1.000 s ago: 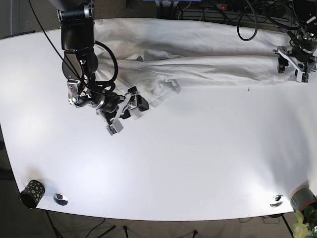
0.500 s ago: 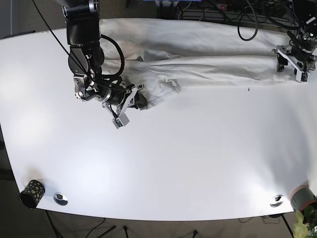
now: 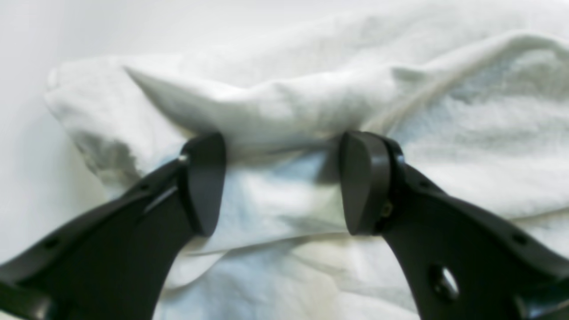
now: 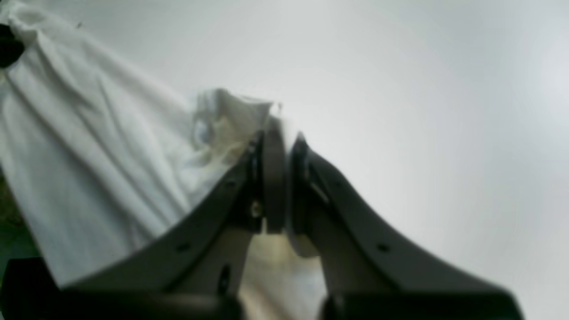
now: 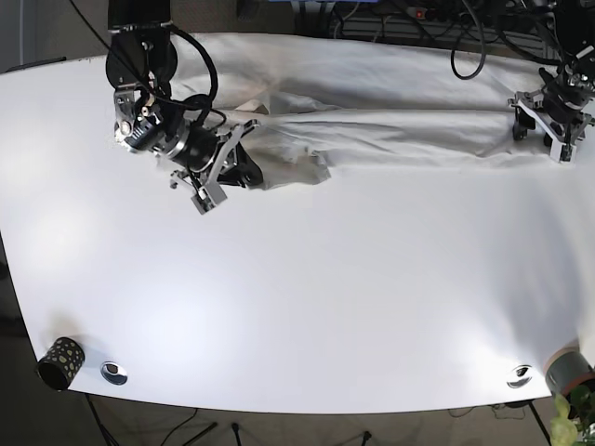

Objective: Fold the T-shirt properly

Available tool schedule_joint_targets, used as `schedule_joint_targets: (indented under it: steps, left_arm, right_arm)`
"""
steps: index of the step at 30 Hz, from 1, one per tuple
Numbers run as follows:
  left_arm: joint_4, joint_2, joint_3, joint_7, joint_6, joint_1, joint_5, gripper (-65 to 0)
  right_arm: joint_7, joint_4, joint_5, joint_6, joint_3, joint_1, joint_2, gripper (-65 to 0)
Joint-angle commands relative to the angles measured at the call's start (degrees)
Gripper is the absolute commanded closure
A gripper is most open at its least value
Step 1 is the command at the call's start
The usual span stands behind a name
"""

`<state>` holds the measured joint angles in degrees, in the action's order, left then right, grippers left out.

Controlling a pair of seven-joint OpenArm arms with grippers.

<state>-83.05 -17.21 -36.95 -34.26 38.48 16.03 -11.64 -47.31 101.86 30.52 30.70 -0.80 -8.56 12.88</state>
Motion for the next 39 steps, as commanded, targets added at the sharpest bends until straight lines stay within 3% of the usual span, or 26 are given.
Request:
schedule_joint_targets:
  steps: [1, 9, 12, 17, 31, 39]
  left_arm:
    - [0.89, -0.85, -0.19, -0.07, -0.11, 0.01, 0.52, -37.8]
    - [1.51, -2.44, -0.11, -0.07, -0.11, -1.04, 0.52, -37.8]
    - [2.74, -2.52, -0.02, -0.07, -0.11, -1.31, 0.52, -37.8]
    - [3.97, -3.32, 1.56, -0.07, -0.02, -2.27, 0.52, -37.8]
    - [3.79, -3.32, 2.00, -0.07, -0.02, -2.27, 0.52, -37.8]
    - [3.44, -3.32, 1.92, -0.07, 0.16, -2.27, 0.17, -37.8]
  right_arm:
    - [0.94, 5.43, 0.82, 0.20, -2.32, -2.56, 0.61, 0.0]
    - [0.94, 14.14, 2.66, 0.29, -7.69, -14.87, -0.01, 0.0]
    - [0.94, 14.14, 9.17, 0.29, -11.29, -18.30, 0.26, 0.0]
    - [0.94, 14.14, 15.76, 0.29, -14.98, -22.17, 0.61, 0.0]
    - [0.94, 14.05, 16.11, 0.73, -21.22, -28.67, 0.70, 0.0]
    - [-0.12, 12.20, 15.76, 0.20, -21.93, -29.64, 0.70, 0.0]
